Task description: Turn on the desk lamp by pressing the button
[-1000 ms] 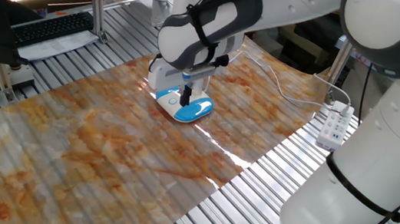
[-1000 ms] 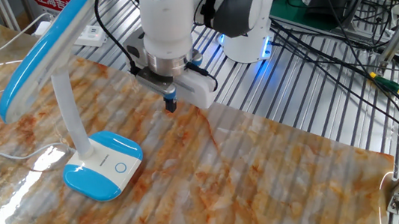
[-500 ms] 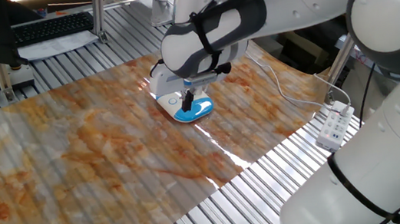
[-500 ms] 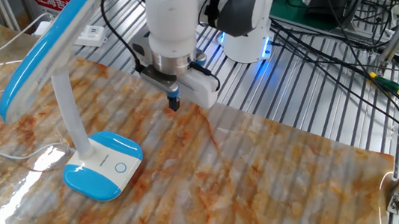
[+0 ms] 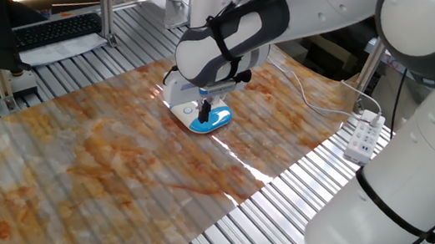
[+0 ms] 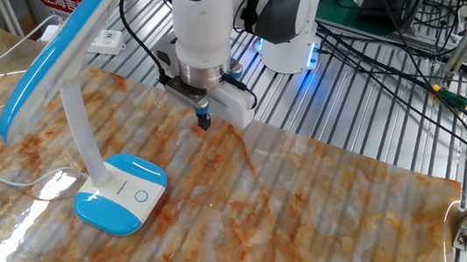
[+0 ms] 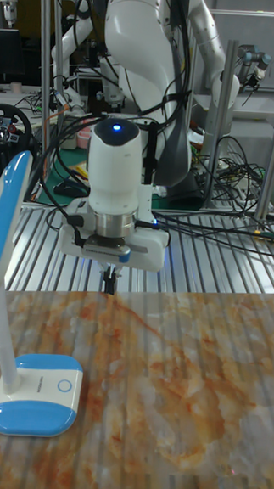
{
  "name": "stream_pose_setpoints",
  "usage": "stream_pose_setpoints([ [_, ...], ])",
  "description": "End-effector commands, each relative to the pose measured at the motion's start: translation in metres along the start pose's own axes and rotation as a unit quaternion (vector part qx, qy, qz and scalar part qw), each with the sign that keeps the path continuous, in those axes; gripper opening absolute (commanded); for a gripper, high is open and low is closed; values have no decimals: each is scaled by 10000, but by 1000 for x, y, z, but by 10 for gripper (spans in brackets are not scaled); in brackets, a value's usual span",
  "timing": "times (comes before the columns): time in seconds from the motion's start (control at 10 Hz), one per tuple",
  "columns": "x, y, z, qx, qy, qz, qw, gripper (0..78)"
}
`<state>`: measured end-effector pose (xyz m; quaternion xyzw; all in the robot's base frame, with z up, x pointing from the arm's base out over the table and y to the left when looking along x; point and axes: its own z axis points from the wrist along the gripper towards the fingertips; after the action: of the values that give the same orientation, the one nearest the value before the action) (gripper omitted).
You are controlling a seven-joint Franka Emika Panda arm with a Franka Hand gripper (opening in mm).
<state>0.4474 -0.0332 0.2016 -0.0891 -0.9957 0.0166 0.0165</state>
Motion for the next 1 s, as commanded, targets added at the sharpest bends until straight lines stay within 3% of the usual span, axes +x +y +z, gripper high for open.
stream_pose_setpoints([
  [0.1, -10, -40, 21, 22, -90, 281, 9996, 0],
  [0.4, -10, -39, 20, 18, -137, 691, 9975, 0],
  [1.0, -12, -37, 18, -25, -129, 904, 9958, 0],
])
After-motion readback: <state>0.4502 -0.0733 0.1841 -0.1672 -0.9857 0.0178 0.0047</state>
